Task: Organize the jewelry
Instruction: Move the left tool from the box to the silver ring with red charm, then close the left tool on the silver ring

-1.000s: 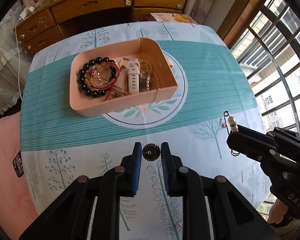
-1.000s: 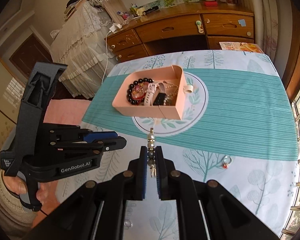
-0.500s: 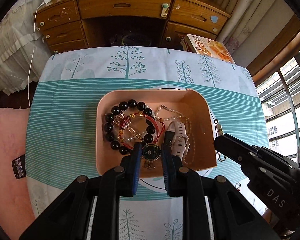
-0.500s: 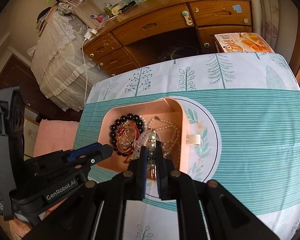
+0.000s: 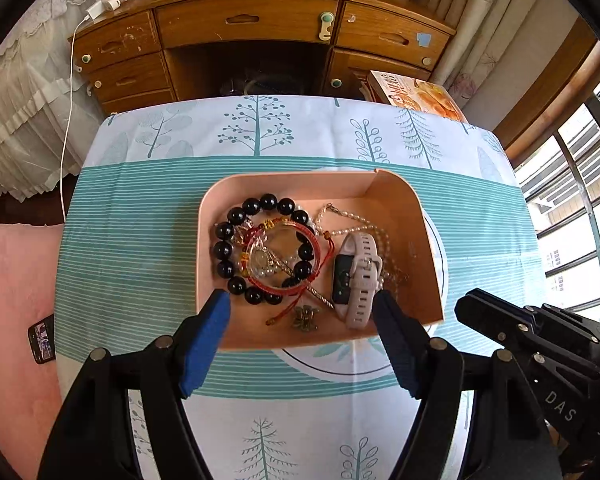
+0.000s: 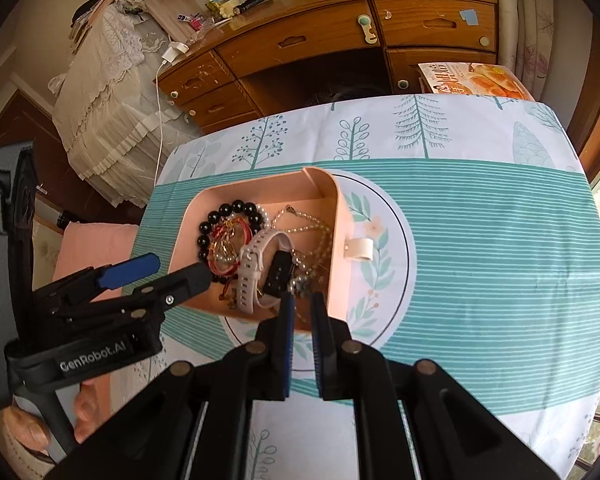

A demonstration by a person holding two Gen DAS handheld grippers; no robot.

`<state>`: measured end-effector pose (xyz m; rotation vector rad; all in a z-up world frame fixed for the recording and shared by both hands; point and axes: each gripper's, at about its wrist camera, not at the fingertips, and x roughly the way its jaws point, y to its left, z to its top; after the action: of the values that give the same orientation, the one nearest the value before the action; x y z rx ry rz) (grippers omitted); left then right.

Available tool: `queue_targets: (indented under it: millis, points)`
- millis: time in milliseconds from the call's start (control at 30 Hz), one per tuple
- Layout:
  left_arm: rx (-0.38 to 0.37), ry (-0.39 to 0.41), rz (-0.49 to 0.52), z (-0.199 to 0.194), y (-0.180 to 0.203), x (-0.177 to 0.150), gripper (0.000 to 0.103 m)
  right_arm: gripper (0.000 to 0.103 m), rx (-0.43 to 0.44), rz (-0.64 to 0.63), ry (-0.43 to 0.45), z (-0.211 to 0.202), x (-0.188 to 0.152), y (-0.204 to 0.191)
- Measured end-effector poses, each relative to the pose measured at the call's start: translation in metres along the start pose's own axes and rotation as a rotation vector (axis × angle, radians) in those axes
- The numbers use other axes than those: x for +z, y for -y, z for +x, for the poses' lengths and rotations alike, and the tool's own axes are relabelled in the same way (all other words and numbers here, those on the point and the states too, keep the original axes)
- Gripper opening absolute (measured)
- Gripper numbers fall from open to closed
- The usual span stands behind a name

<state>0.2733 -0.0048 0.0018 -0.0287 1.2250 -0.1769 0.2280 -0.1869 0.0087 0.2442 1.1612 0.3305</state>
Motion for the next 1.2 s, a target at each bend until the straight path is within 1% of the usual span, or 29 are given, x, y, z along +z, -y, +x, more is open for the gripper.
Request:
queue_targets:
  millis: [67, 133, 267, 367, 467, 567, 700, 767, 833, 1000, 1067, 1133, 1200]
  points:
    - [-0.008, -0.006, 0.009, -0.004, 0.003, -0.01, 0.072, 0.008, -0.01, -0.017, -0.012, -0.009, -0.012, 0.003]
    - [-0.018, -0.015, 0.029, -0.01, 0.007, -0.02, 0.076, 0.008, -0.02, -0.031, -0.026, -0.018, -0.025, 0.007]
    - [-0.01, 0.006, 0.091, -0.026, 0.019, -0.043, 0.081, 0.009, -0.033, -0.035, -0.031, -0.039, -0.051, 0.02]
    - [-0.018, 0.014, 0.128, -0.038, 0.028, -0.063, 0.083, 0.009, -0.035, -0.014, -0.028, -0.054, -0.069, 0.032]
    - [-0.047, 0.005, 0.171, -0.046, 0.038, -0.086, 0.083, 0.009, -0.035, -0.003, -0.018, -0.067, -0.089, 0.04]
    - [-0.072, -0.016, 0.24, -0.052, 0.05, -0.118, 0.087, 0.009, -0.028, 0.004, -0.013, -0.077, -0.113, 0.044]
    - [-0.096, -0.064, 0.343, -0.05, 0.067, -0.168, 0.088, 0.009, -0.028, -0.009, -0.016, -0.08, -0.146, 0.043]
    - [-0.121, -0.092, 0.398, -0.046, 0.074, -0.193, 0.088, 0.009, -0.013, -0.008, -0.033, -0.078, -0.162, 0.043]
    - [-0.152, -0.104, 0.466, -0.044, 0.079, -0.216, 0.088, 0.009, 0.001, -0.008, -0.053, -0.075, -0.176, 0.041]
    - [-0.178, -0.055, 0.665, -0.048, 0.088, -0.263, 0.087, 0.009, 0.01, -0.028, -0.071, -0.069, -0.206, 0.036]
    - [-0.172, -0.029, 0.739, -0.049, 0.093, -0.277, 0.086, 0.009, 0.009, -0.015, -0.071, -0.068, -0.215, 0.037]
    - [-0.167, -0.01, 0.807, -0.05, 0.098, -0.288, 0.083, 0.009, 0.011, -0.003, -0.069, -0.067, -0.221, 0.038]
    - [-0.171, -0.014, 0.857, -0.047, 0.102, -0.293, 0.072, 0.009, 0.016, 0.009, -0.066, -0.066, -0.225, 0.039]
